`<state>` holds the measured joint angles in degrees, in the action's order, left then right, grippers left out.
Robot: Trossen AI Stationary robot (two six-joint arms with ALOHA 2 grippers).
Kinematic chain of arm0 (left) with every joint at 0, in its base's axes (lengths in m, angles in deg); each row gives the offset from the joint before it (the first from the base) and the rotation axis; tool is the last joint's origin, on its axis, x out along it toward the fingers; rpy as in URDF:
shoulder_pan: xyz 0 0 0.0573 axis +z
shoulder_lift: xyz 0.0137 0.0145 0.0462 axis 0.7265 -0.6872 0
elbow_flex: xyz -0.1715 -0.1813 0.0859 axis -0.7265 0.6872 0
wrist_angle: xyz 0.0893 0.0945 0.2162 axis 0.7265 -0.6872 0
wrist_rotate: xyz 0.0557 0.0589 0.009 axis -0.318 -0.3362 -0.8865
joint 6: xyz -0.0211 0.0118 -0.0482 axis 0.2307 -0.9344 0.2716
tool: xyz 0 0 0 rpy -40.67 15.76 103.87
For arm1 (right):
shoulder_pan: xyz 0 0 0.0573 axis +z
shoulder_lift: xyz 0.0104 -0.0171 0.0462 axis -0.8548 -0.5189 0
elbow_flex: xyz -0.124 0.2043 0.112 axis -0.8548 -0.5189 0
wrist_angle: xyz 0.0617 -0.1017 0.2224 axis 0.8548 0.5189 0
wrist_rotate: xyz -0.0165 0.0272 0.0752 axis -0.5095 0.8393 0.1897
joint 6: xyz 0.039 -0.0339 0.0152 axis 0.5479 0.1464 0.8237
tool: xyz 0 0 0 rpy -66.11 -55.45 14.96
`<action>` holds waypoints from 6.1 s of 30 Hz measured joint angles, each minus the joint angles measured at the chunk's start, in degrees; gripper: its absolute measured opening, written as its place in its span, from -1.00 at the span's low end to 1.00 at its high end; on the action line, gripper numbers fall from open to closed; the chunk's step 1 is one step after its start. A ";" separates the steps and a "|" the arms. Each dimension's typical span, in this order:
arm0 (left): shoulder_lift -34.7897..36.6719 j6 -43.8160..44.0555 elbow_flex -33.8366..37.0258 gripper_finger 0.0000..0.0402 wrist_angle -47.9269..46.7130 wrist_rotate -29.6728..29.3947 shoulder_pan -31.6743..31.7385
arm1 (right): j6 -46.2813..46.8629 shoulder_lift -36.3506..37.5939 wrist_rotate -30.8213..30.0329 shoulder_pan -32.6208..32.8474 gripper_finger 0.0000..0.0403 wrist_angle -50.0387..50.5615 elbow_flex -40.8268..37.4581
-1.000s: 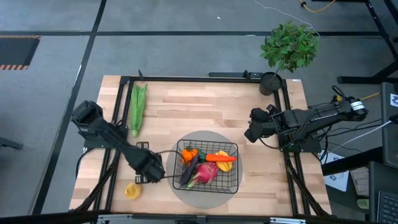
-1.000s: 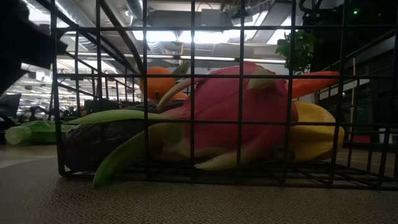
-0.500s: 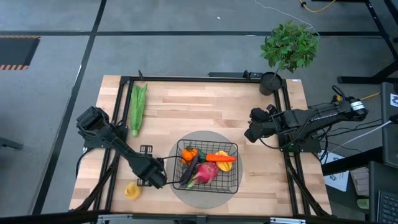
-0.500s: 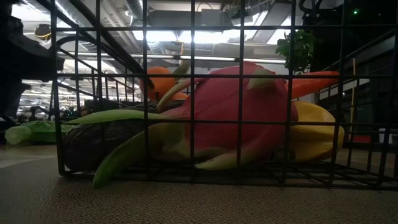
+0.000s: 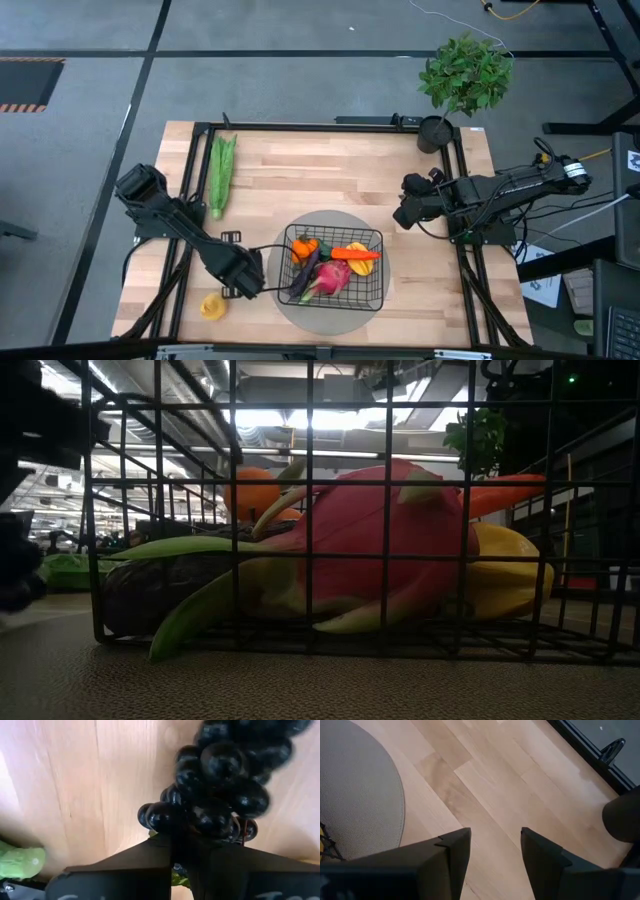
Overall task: Build produce basket
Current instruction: Put the violet grapes into the black wire basket, then put the yellow pear into the black wire basket
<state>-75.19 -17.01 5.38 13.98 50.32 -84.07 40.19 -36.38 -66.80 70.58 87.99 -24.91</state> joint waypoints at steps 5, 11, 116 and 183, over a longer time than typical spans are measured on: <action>3.67 -0.02 -0.53 -0.99 -1.99 -0.40 0.19 | 0.03 0.00 0.97 0.00 -0.19 0.00 0.00; 7.03 -1.34 -7.70 -0.99 -11.15 -7.27 0.46 | 0.17 0.00 1.05 0.00 -0.19 0.00 0.00; -7.14 41.38 -26.82 -0.38 -14.46 -7.50 -30.16 | 0.44 0.00 9.87 0.02 -0.19 -4.85 0.02; -9.64 42.90 -22.97 -0.97 -15.62 -4.83 -28.04 | 1.75 0.00 13.05 0.02 -0.19 -6.43 0.02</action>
<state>-84.83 25.89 -17.59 -1.64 45.49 -112.10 41.94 -36.38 -53.75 70.60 81.56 -24.89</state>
